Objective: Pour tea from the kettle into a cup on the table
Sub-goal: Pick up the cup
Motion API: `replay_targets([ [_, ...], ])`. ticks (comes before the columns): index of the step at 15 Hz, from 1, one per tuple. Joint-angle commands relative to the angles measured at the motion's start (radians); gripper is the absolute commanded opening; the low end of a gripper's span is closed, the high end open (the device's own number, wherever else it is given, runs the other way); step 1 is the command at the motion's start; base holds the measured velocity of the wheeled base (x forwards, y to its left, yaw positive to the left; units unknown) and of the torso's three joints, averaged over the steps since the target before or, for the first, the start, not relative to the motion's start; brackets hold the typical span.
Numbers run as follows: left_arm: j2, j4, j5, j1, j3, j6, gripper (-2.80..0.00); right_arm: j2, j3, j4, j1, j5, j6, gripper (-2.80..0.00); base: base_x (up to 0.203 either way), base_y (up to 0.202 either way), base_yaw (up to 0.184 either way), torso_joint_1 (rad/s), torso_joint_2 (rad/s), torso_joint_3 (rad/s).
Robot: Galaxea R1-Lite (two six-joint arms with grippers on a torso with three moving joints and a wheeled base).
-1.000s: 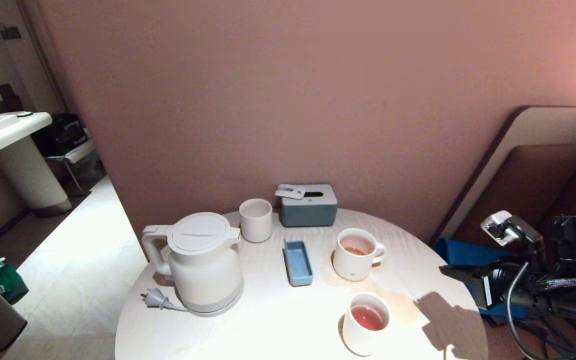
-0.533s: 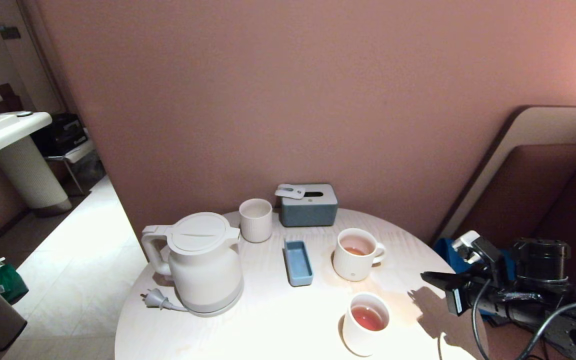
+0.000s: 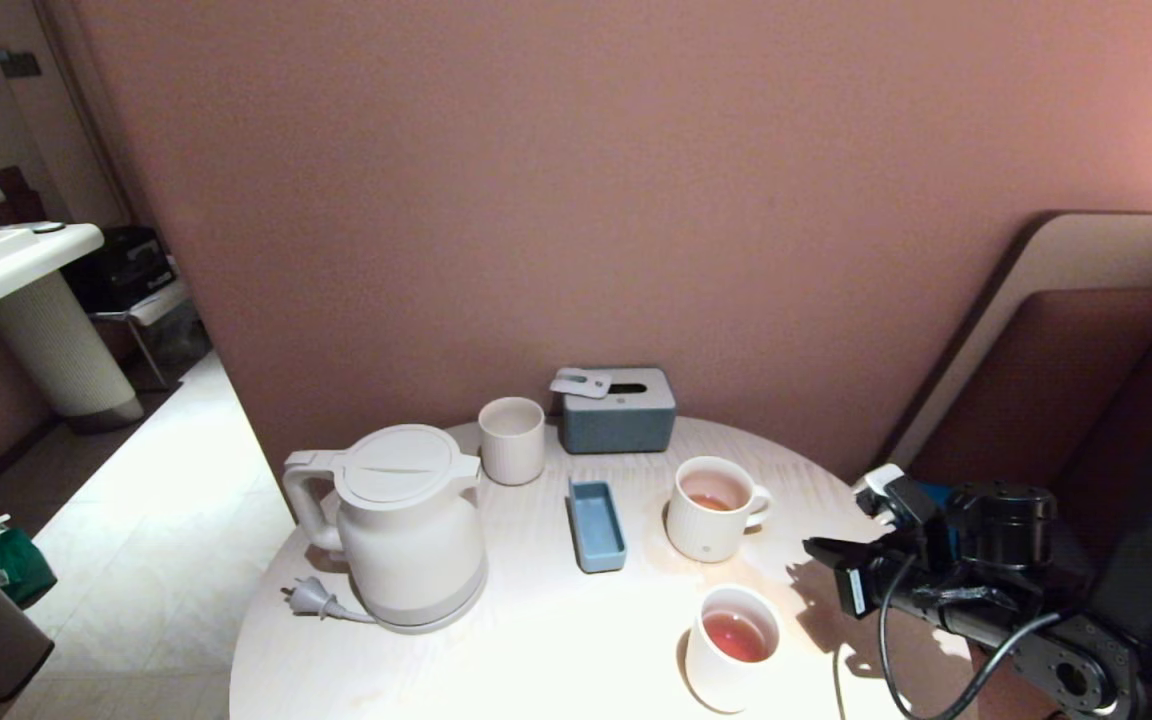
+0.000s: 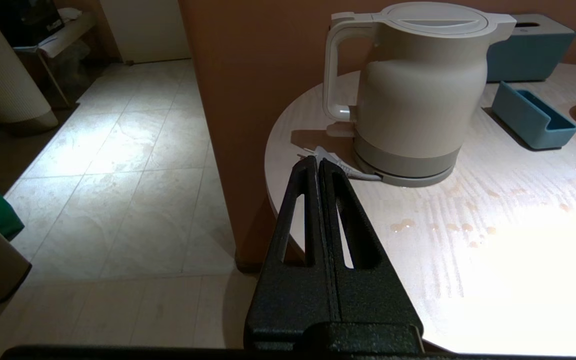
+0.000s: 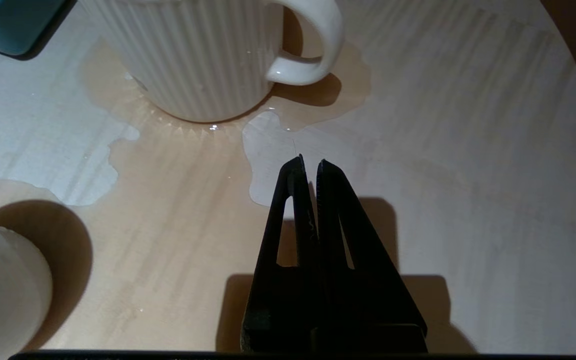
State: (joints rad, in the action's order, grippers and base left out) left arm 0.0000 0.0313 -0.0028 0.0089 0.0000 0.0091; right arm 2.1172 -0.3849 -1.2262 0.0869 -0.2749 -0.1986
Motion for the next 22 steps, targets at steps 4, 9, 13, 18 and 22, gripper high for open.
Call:
replay_targets([
  [4, 0.001, 0.001, 0.0, 0.0, 0.0, 0.0, -2.8, 0.007, -0.044, 0.002, 0.071, 0.13, 0.066, -2.8, 0.0, 0.0, 0.0, 0.0, 0.0, 0.0],
  [9, 0.002, 0.001, 0.0, 0.0, 0.0, -0.001, -2.8, 0.038, -0.093, 0.004, 0.08, 0.2, 0.117, -2.8, 0.0, 0.0, 0.0, 0.0, 0.0, 0.0],
  [13, 0.002, 0.001, 0.0, 0.0, 0.0, -0.001, -2.8, 0.056, -0.101, 0.002, 0.08, 0.207, 0.12, 0.0, 0.0, 0.0, 0.0, 0.0, 0.0, 0.0],
  [18, 0.002, 0.001, 0.0, 0.0, 0.0, -0.001, -2.8, 0.073, -0.134, 0.002, 0.08, 0.209, 0.123, 0.0, 0.0, 0.0, 0.0, 0.0, 0.0, 0.0],
  [22, 0.002, 0.001, 0.0, 0.0, 0.0, -0.001, -2.8, 0.096, -0.175, -0.005, 0.08, 0.244, 0.145, 0.0, 0.0, 0.0, 0.0, 0.0, 0.0, 0.0],
])
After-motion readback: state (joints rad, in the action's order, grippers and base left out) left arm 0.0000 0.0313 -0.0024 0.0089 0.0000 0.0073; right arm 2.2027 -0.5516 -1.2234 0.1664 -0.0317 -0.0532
